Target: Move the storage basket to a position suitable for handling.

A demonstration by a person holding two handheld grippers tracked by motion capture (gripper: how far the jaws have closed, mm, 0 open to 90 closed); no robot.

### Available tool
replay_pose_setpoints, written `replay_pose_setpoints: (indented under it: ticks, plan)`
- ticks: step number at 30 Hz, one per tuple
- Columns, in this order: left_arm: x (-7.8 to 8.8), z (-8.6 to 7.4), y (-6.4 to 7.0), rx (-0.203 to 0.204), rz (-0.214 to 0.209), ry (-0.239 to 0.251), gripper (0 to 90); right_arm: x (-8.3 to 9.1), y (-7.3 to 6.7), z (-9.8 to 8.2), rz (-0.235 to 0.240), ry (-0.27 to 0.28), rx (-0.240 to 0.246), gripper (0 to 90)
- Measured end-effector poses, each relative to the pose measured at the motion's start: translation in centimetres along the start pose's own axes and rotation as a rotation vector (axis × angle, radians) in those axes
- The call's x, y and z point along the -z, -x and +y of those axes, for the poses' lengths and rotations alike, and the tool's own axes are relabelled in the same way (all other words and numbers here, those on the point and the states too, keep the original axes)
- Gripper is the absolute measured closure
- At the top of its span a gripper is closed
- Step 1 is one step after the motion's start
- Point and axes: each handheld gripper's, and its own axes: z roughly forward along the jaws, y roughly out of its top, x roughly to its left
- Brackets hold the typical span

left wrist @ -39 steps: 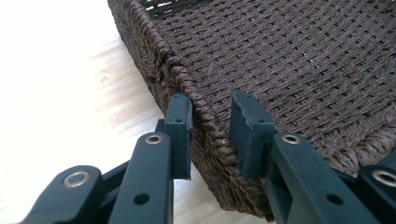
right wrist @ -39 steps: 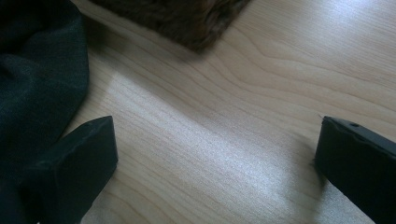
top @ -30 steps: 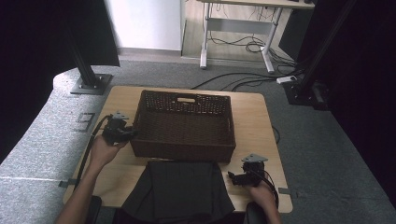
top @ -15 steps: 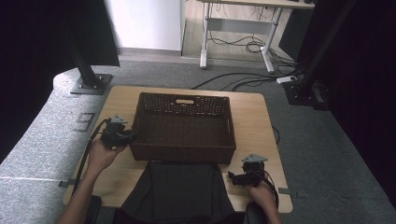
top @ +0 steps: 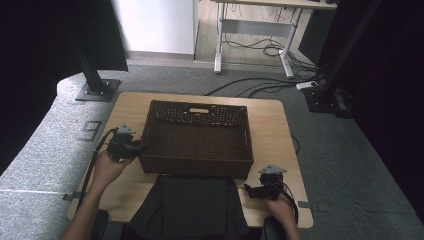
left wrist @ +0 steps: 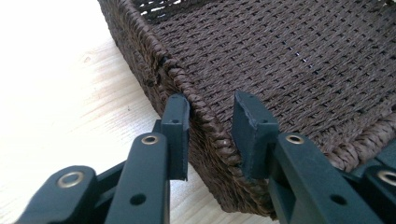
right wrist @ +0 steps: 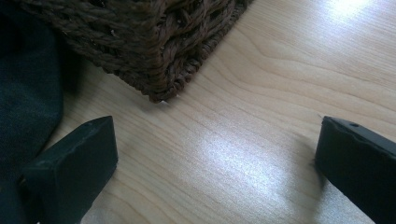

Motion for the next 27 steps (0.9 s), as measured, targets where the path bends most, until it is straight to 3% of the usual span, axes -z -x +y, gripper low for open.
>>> replay_pose_setpoints:
  ticks: [1,3,6,10,18,22,27]
  plan:
    - [0.0,0.0,0.0,-0.008,0.006,0.003,63.8,0.0,0.0,0.0,0.0,0.0,0.0,0.0]
    - [0.3,0.0,0.2,-0.037,0.027,0.018,49.4,0.0,0.0,0.0,0.0,0.0,0.0,0.0]
    - [1.2,0.1,0.3,-0.022,0.003,0.045,38.3,0.0,0.0,0.0,0.0,0.0,0.0,0.0]
    - [2.4,0.1,0.5,-0.023,-0.018,0.077,30.0,0.0,0.0,0.0,0.0,0.0,0.0,0.0]
    - [3.8,-1.7,0.7,0.0,-0.034,0.116,16.4,0.0,0.0,0.0,0.0,0.0,0.0,0.0]
    - [3.7,-3.1,0.6,-0.013,-0.029,0.11,14.2,0.0,0.0,0.0,0.0,0.0,0.001,0.0]
    - [2.9,-5.5,0.2,0.01,-0.057,0.101,13.9,0.0,0.0,0.0,0.0,0.0,0.0,0.0]
